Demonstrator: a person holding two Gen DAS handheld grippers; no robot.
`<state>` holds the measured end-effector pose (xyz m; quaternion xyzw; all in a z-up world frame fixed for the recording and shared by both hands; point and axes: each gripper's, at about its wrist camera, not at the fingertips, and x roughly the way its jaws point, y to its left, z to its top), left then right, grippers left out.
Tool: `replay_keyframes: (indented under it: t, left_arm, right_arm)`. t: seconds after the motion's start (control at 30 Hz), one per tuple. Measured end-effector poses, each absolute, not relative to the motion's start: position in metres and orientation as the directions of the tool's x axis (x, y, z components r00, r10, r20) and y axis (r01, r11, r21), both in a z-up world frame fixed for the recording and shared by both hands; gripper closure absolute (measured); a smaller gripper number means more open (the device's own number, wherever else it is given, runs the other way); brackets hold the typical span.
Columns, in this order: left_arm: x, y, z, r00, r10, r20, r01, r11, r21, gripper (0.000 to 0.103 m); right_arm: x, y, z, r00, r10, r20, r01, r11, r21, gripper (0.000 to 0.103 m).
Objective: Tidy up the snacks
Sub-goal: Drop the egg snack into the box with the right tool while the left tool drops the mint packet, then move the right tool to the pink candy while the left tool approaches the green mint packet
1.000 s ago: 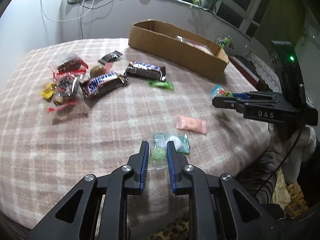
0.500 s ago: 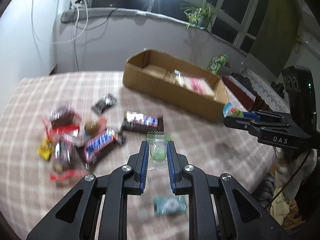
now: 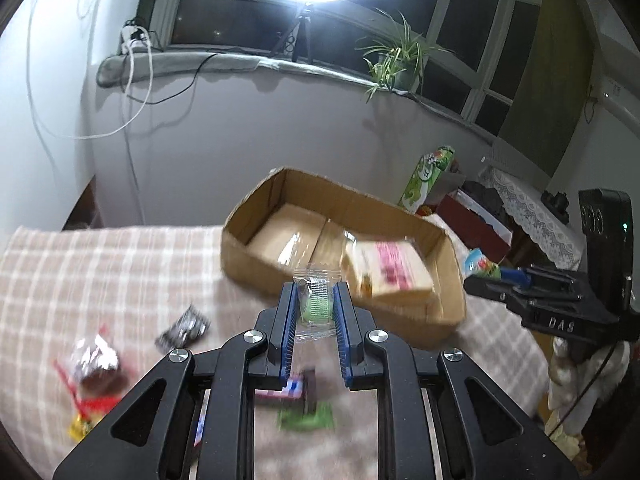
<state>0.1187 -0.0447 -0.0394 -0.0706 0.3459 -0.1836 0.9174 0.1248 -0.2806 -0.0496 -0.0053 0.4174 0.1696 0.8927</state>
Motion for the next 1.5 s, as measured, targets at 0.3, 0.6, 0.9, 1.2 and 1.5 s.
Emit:
replay_keyframes:
  t: [0.3, 0.6, 0.9, 1.2, 1.5]
  left_arm:
    - [0.168, -0.07, -0.045, 0.671, -0.379, -0.636, 0.274, 0.925, -0.262, 0.086]
    - [0.192, -0.083, -0.057, 0.643, -0.354, -0.679, 0.268, 0.935, -0.234, 0.086]
    - [0.196, -0.086, -0.056, 0.633, -0.354, -0.689, 0.26, 0.935, -0.242, 0.079]
    - [0.188, -0.081, -0.047, 0.65, -0.347, -0.676, 0.252, 0.938, -0.239, 0.073]
    - [0.161, -0.062, -0.029, 0.678, -0.351, -0.645, 0.247, 0.936, -0.25, 0.073]
  right_arm:
    - [0.161, -0.285, -0.065, 0.588, 0.251, -0.769, -0.267, 0.958, 0.109, 0.069]
    - [0.18, -0.287, -0.076, 0.575, 0.234, -0.784, -0.251, 0.962, 0.103, 0.069]
    - [0.18, -0.291, -0.073, 0.595, 0.234, -0.769, -0.24, 0.965, 0.108, 0.05]
    - [0.168, -0.292, -0.062, 0.61, 0.246, -0.753, -0.248, 0.962, 0.113, 0.05]
    - [0.134, -0.282, -0.045, 0.618, 0.291, -0.731, -0.303, 0.945, 0.121, 0.05]
